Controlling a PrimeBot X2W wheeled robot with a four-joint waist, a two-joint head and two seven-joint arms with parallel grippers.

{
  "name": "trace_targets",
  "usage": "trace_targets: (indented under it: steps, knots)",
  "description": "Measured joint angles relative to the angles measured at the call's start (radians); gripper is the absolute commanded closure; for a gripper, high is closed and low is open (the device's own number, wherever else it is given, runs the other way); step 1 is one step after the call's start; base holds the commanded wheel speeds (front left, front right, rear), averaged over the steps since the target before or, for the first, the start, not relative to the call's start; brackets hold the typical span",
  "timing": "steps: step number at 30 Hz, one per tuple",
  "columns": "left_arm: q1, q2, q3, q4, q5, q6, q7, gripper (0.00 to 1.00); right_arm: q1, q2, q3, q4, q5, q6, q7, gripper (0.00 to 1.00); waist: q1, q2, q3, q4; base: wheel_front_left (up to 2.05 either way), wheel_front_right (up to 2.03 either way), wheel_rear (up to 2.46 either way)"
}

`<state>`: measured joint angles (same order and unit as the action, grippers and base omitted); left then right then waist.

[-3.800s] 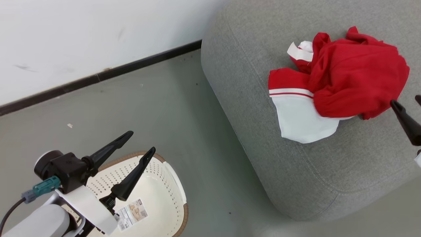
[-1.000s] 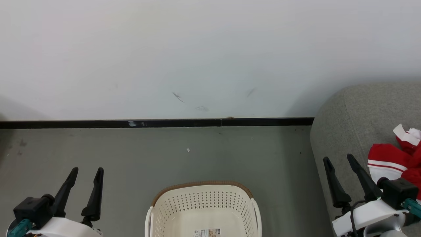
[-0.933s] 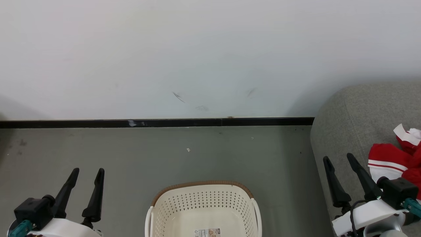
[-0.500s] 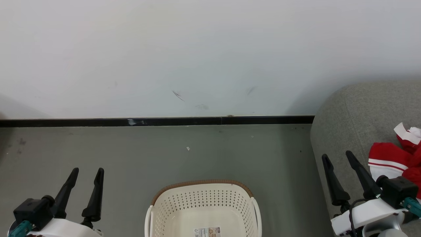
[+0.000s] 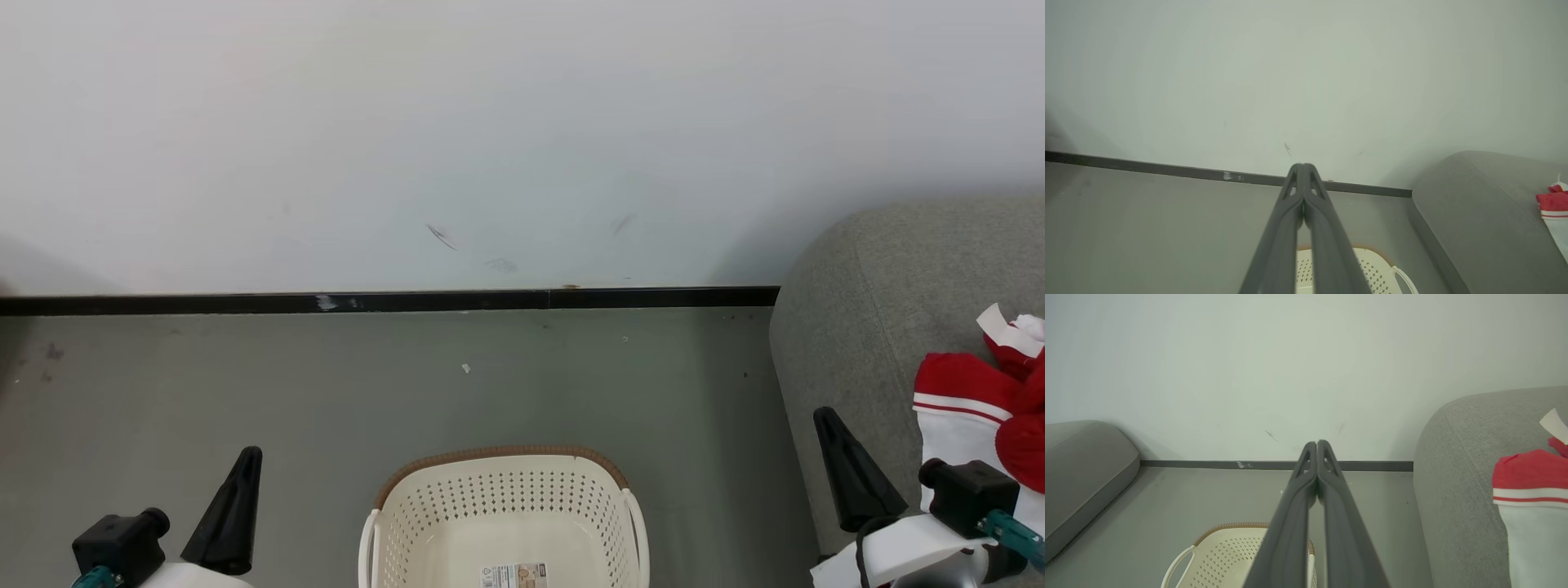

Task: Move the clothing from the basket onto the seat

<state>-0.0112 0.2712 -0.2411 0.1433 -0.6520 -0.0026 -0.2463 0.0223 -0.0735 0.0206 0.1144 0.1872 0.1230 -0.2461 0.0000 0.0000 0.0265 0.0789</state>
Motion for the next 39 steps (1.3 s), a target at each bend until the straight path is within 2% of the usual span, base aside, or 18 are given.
trace_targets:
  steps: [7, 17, 28, 39]
  knots:
    - [0.003, -0.011, 0.01, 0.002, -0.066, -0.001, 0.018, 1.0, 0.011, 0.001, 0.005, -0.002, 0.064, 0.0, 0.0, 1.0, -0.0001, 0.0, 0.0, -0.001, 0.0, 0.0, 0.0]
    - [0.003, -0.035, 0.044, 0.005, -0.176, -0.01, 0.056, 1.0, 0.012, 0.004, 0.003, -0.007, 0.263, 0.0, 0.028, 1.0, 0.0005, 0.0, -0.004, -0.009, 0.0, 0.0, 0.0]
    - [0.002, -0.059, 0.08, 0.008, -0.281, -0.018, 0.094, 1.0, 0.011, 0.006, -0.012, 0.006, 0.424, 0.0, 0.071, 1.0, 0.0072, 0.0, -0.013, -0.022, 0.0, 0.0, 0.0]
    - [0.002, -0.084, 0.113, 0.017, -0.387, -0.022, 0.132, 1.0, 0.009, 0.004, -0.026, 0.028, 0.588, 0.0, 0.111, 1.0, 0.0088, 0.0, -0.02, -0.032, 0.0, 0.0, 0.0]
